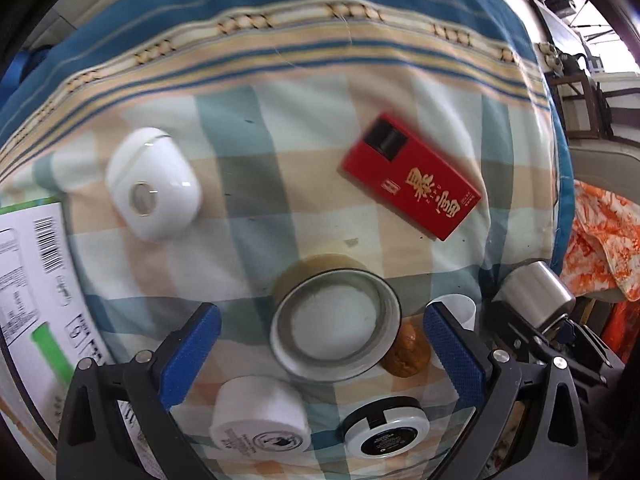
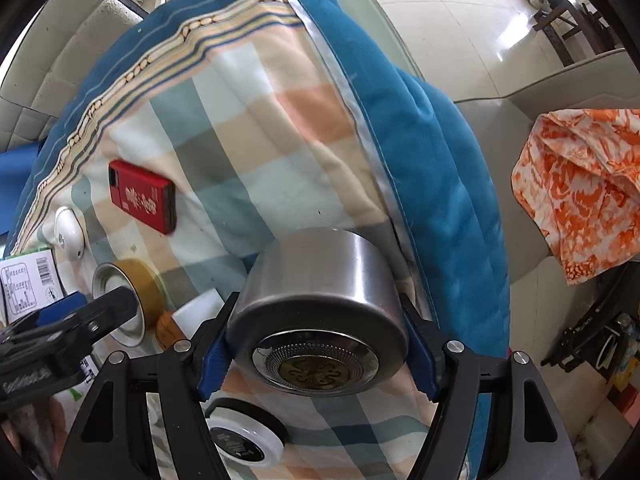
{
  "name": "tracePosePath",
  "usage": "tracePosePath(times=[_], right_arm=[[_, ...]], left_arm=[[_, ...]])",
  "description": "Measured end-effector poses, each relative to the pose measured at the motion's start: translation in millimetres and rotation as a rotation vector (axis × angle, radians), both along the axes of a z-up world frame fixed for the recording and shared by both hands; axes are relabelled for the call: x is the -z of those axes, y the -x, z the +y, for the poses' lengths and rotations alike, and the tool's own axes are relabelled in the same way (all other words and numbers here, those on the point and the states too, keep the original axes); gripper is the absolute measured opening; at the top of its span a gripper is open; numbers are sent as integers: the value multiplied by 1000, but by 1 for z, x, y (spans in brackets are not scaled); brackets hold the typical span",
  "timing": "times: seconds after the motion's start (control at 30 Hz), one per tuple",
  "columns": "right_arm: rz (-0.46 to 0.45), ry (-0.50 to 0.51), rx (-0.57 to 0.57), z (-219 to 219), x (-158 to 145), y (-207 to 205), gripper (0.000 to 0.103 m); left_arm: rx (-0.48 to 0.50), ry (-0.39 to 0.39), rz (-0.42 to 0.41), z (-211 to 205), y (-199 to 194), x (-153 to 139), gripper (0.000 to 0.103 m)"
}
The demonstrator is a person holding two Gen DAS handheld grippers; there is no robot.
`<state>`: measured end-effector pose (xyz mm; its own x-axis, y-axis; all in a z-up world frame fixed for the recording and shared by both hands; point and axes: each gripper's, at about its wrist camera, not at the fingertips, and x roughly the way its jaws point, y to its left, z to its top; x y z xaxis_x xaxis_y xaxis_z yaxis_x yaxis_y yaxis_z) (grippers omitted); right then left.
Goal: Organize rigid objects
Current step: 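Grasp the silver gold-topped tin with the right tool while the left tool reaches the gold-rimmed jar, then grasp the gold-rimmed white-lidded jar with the left tool while the right tool lifts the tin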
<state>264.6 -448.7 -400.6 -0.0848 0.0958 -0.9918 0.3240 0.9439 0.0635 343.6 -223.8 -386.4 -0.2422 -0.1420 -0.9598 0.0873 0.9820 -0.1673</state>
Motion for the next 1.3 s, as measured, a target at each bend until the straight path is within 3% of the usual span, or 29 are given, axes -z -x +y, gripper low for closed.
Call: tracePosePath(times=[0.07,0.13,0.17,0.2,0.57,0.67,0.77,1.0,1.3], right_arm=[[8,9,-4,0,2,1,75],[12,4,-5,-2,5,1,75],[17,6,-11,0,5,1,75],[26,10,-24,1,6,0,75],[58,47,-12,5,22,-9,75],[64,82,-26,11,23,-11,74],[68,86,-23,12,21,-12,73],[54,53,-14,20,-2,-6,73],[-4,26,-58,49,-50,8,73]], left_arm=[[-2,-5,-2,0,1,2,100],[6,-21,-9,3,3,1,83],[16,-31,-14,4,4,2,70],[29,-42,-24,6,5,1,65],[108,-124,-57,23,8,12,69],[111,-136,-81,31,12,7,62],[110,-131,-90,38,15,3,62],[100,-124,-163,49,12,-36,62],[57,-53,-242,74,33,-100,62]])
